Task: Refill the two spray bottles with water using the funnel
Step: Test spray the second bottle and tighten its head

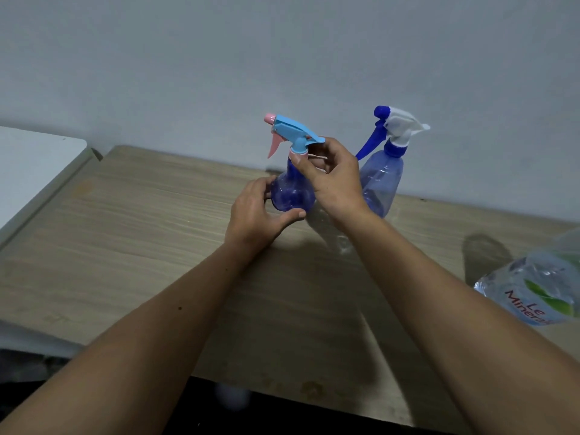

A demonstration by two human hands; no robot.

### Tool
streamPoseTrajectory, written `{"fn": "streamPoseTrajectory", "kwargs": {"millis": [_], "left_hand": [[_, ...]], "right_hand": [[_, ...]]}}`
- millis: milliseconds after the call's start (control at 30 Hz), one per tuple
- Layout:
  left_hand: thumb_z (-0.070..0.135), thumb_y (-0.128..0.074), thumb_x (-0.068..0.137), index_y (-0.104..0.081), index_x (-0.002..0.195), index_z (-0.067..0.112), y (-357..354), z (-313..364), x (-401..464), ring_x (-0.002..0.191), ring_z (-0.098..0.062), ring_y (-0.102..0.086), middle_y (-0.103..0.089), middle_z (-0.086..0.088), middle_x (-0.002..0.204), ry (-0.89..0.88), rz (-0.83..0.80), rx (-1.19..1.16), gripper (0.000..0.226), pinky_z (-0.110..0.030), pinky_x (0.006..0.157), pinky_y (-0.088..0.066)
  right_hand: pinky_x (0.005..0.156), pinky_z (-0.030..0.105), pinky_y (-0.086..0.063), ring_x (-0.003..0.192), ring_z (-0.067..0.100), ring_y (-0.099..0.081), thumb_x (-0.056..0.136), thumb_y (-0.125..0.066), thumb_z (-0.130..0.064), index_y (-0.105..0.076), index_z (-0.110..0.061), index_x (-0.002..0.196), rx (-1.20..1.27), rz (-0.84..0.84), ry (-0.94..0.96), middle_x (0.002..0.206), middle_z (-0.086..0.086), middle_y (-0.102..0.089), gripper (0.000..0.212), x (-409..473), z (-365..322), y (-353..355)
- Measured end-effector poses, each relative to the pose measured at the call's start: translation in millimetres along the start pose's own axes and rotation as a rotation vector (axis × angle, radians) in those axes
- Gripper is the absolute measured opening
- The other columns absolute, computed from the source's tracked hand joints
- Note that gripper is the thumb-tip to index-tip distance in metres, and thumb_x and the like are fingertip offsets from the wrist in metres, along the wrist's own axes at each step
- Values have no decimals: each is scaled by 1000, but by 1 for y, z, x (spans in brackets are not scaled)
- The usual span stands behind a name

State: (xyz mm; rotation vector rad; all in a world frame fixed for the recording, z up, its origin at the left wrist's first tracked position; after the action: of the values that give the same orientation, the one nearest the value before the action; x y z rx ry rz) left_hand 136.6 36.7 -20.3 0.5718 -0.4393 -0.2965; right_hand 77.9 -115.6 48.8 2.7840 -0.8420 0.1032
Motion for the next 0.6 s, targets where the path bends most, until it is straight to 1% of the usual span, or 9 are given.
{"fn": "streamPoseTrajectory", "kwargs": {"millis": [100,200,267,400,467,567,600], "left_hand": [[51,-99,68,-60,143,9,0,0,-2,116,-17,-69,-70,-6,133,13,3,-18,94,-41,101,-59],[55,-97,70,-52,153,12,0,-2,-5,123,-14,-67,-67,-4,142,48,-28,-29,104,-39,107,-56],[55,-96,70,-46,157,12,0,-2,-9,128,-15,-65,-64,-4,147,67,-42,-33,109,-39,110,-55],[51,-97,71,-42,159,14,5,0,-21,132,-15,-61,-58,-3,153,127,-26,-59,110,-41,111,-54],[48,-96,73,-43,158,15,9,1,-29,131,-16,-61,-58,-3,152,141,-17,-72,105,-42,110,-54],[47,-95,76,-45,155,15,14,3,-46,131,-16,-60,-59,-4,148,143,-18,-80,99,-41,110,-54],[47,-95,76,-46,154,16,15,3,-52,131,-15,-60,-60,-4,147,142,-15,-81,97,-42,111,-54]], "right_hand": [[104,33,-58,117,8,-70,96,-78,-19,-64,-16,135,18,-31,-15,127,-5,-72,42,-6,3,1],[110,40,-55,130,13,-63,96,-77,-14,-58,-15,144,22,-48,-34,141,-3,-66,52,-13,10,2],[113,41,-53,136,15,-59,96,-77,-15,-55,-16,148,18,-50,-42,147,-3,-63,57,-18,12,5],[115,39,-51,142,17,-54,97,-76,-15,-53,-16,151,6,-54,-59,153,-1,-58,59,-29,13,12],[114,39,-51,143,17,-53,97,-75,-17,-52,-17,151,16,-53,-77,154,-1,-57,59,-37,14,16],[112,32,-51,142,15,-54,97,-76,-19,-53,-18,151,29,-42,-103,153,-3,-57,58,-55,14,26],[113,32,-50,142,15,-54,96,-76,-19,-54,-18,150,34,-37,-110,153,-3,-58,58,-61,14,30]]}}
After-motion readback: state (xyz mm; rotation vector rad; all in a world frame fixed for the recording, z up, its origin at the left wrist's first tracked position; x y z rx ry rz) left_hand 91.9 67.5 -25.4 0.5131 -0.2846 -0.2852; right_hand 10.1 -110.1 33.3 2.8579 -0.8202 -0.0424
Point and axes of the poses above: each hand's wrist, its own x-axis towards the middle knuckle, its own y-axis out of the back of the hand, z = x × y, the point moved 8 cm from there along x, towards the middle knuckle
